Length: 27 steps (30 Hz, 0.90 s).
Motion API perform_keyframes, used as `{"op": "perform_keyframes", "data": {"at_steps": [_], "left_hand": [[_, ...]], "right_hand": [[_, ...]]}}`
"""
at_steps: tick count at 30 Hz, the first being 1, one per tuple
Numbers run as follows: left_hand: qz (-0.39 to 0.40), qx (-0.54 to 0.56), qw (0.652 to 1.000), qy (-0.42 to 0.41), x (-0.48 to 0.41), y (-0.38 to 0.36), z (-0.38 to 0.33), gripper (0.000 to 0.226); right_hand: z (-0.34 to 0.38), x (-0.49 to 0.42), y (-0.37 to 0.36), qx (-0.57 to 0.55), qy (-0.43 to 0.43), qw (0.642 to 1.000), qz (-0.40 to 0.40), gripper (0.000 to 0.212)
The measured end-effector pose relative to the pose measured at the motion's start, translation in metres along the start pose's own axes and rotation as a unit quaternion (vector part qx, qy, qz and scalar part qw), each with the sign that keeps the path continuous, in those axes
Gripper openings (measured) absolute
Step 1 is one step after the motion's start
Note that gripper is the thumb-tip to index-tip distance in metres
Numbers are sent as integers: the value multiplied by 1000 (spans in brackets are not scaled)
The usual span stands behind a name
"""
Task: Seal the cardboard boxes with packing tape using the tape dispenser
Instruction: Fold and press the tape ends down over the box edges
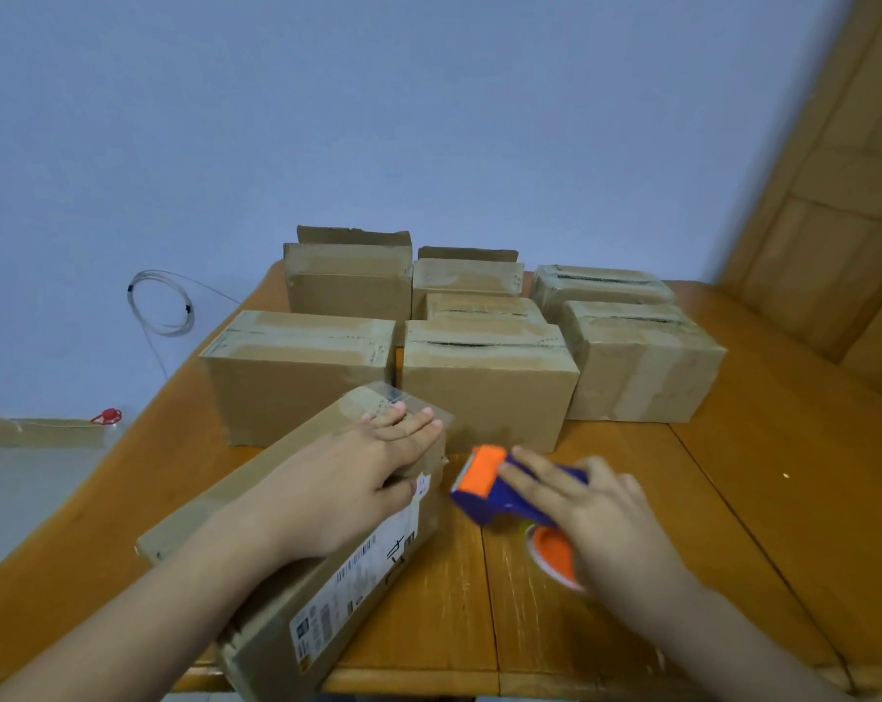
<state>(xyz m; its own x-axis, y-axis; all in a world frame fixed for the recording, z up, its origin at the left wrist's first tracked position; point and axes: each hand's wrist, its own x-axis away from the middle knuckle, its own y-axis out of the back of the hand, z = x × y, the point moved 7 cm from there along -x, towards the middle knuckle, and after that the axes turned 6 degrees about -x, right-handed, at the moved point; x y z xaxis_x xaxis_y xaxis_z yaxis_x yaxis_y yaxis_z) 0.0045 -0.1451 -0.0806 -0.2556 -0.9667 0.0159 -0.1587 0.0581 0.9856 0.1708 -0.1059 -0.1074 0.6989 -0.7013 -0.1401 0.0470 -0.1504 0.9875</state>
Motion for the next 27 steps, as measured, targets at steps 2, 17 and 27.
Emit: {"op": "perform_keyframes", "data": {"at_steps": [2, 17, 27], "left_hand": [[2, 3, 1000, -3, 1, 0, 0, 59], [76, -21, 995, -63, 14, 6, 8, 71], [74, 12, 996, -46, 30, 9, 18, 90]], "right_hand": [[-23, 0, 19, -25, -47, 997, -56, 105], [-84, -10, -8, -468, -84, 879, 40, 67], [-86, -38, -55, -446, -100, 869, 187, 29]]}}
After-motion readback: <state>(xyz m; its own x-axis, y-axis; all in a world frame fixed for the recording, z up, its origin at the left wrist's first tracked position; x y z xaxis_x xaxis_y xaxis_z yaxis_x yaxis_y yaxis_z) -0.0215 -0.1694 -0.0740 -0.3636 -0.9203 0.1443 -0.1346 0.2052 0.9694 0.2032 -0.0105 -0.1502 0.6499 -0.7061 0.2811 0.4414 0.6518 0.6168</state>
